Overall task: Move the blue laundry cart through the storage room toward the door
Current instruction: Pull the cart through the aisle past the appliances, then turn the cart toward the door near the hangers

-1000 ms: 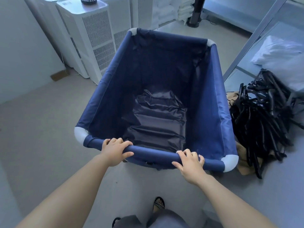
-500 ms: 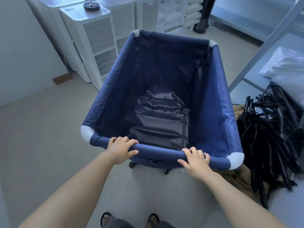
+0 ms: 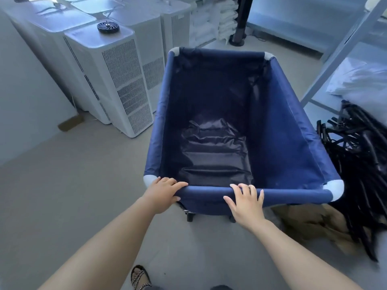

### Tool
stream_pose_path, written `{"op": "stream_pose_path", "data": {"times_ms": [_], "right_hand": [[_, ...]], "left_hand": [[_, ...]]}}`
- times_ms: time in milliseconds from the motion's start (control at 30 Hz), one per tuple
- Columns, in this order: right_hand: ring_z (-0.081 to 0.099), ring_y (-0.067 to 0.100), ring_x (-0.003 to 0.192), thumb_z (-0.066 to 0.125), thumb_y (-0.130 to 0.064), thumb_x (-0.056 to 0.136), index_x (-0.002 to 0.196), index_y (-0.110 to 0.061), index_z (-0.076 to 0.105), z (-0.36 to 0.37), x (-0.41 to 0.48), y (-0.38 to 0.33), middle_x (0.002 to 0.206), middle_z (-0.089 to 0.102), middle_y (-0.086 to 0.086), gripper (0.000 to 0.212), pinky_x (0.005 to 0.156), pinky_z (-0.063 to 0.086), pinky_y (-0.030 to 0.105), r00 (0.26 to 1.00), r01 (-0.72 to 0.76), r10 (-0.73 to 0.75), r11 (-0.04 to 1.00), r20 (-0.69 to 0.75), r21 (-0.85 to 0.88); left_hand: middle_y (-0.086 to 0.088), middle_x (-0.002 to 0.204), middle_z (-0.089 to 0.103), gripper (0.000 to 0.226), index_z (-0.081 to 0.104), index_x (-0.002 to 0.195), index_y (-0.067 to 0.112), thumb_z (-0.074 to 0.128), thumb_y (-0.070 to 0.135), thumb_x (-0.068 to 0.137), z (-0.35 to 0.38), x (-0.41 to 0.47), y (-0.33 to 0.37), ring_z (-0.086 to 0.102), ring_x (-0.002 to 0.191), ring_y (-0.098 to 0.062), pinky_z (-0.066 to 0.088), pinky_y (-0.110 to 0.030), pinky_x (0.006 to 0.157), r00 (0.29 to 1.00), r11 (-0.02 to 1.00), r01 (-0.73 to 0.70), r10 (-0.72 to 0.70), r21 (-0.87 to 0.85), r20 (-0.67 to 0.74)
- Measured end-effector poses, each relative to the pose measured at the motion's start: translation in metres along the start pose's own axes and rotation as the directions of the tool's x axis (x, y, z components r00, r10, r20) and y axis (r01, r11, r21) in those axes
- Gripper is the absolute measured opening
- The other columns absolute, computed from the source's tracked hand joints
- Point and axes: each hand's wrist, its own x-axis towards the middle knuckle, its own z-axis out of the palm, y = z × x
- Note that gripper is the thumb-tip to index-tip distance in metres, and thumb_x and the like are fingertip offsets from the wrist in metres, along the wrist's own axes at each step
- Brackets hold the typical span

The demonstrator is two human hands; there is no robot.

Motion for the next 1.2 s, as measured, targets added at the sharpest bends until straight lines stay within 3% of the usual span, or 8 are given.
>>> {"op": "stream_pose_path", "data": {"times_ms": [100, 300, 400, 533, 800, 1000, 1200], "right_hand": [[0.018, 0.024, 0.138, 0.029, -0.051, 0.097, 0.140, -0.028, 0.032, 0.008, 0.005, -0.065, 0.145, 0.032, -0.002, 0.049, 0.114, 0.005, 0.055, 0.999, -0.043, 0.042, 0.998, 0.009, 0.056], [0.037, 0.014, 0.125, 0.031, -0.047, 0.097, 0.124, -0.031, 0.049, 0.020, 0.029, -0.168, 0.128, 0.048, -0.009, 0.036, 0.112, 0.002, 0.059, 1.000, -0.028, 0.026, 0.987, 0.015, 0.158], [0.040, 0.014, 0.125, 0.032, -0.048, 0.097, 0.123, -0.029, 0.050, 0.022, 0.043, -0.191, 0.128, 0.051, -0.009, 0.037, 0.113, 0.011, 0.049, 1.000, -0.030, 0.031, 0.975, 0.001, 0.221], [0.042, 0.018, 0.124, 0.037, -0.047, 0.097, 0.126, -0.026, 0.050, 0.017, 0.072, -0.214, 0.131, 0.050, -0.006, 0.039, 0.102, 0.030, 0.040, 0.994, -0.084, 0.102, 0.939, -0.037, 0.333], [0.043, 0.019, 0.121, 0.035, -0.048, 0.097, 0.128, -0.022, 0.046, 0.009, 0.102, -0.255, 0.134, 0.047, -0.004, 0.042, 0.100, 0.036, 0.039, 0.975, -0.197, 0.223, 0.887, -0.013, 0.418], [0.044, 0.021, 0.122, 0.037, -0.051, 0.096, 0.133, -0.020, 0.041, 0.012, 0.115, -0.285, 0.136, 0.044, -0.001, 0.049, 0.098, 0.039, 0.040, 0.929, -0.340, 0.369, 0.837, 0.017, 0.429], [0.045, 0.024, 0.119, 0.039, -0.051, 0.095, 0.134, -0.017, 0.040, 0.013, 0.141, -0.314, 0.134, 0.043, 0.001, 0.052, 0.095, 0.042, 0.041, 0.826, -0.507, 0.563, 0.718, 0.031, 0.477]], "left_hand": [[0.008, 0.144, 0.041, 0.049, 0.025, 0.143, 0.037, 0.040, 0.038, 0.097, -0.017, -0.005, -0.047, 0.032, 0.135, -0.017, 0.016, -0.038, 0.117, 0.994, 0.989, -0.111, 0.109, 0.101, 0.027], [0.010, 0.145, 0.038, 0.047, 0.031, 0.141, 0.034, 0.044, 0.035, 0.096, -0.036, 0.009, -0.105, 0.029, 0.137, -0.012, 0.019, -0.032, 0.114, 0.932, 0.911, -0.355, 0.361, 0.208, 0.008], [0.008, 0.148, 0.035, 0.050, 0.032, 0.141, 0.032, 0.046, 0.043, 0.094, -0.046, 0.022, -0.121, 0.024, 0.140, -0.013, 0.015, -0.035, 0.116, 0.918, 0.898, -0.393, 0.395, 0.198, 0.032], [0.007, 0.152, 0.030, 0.058, 0.034, 0.142, 0.029, 0.047, 0.053, 0.090, -0.074, 0.055, -0.148, 0.020, 0.142, -0.013, 0.016, -0.036, 0.116, 0.892, 0.856, -0.451, 0.446, 0.253, 0.082], [0.006, 0.157, 0.020, 0.060, 0.026, 0.144, 0.033, 0.045, 0.053, 0.091, -0.121, 0.118, -0.190, 0.014, 0.145, -0.016, 0.015, -0.041, 0.120, 0.849, 0.777, -0.528, 0.492, 0.343, 0.193], [0.003, 0.155, 0.025, 0.058, 0.025, 0.144, 0.034, 0.046, 0.050, 0.092, -0.145, 0.174, -0.202, 0.018, 0.144, -0.018, 0.019, -0.041, 0.118, 0.728, 0.603, -0.683, 0.608, 0.411, 0.317], [0.004, 0.150, 0.032, 0.057, 0.023, 0.145, 0.033, 0.043, 0.048, 0.094, -0.165, 0.223, -0.216, 0.025, 0.140, -0.018, 0.020, -0.042, 0.117, 0.619, 0.447, -0.778, 0.665, 0.441, 0.418]]}}
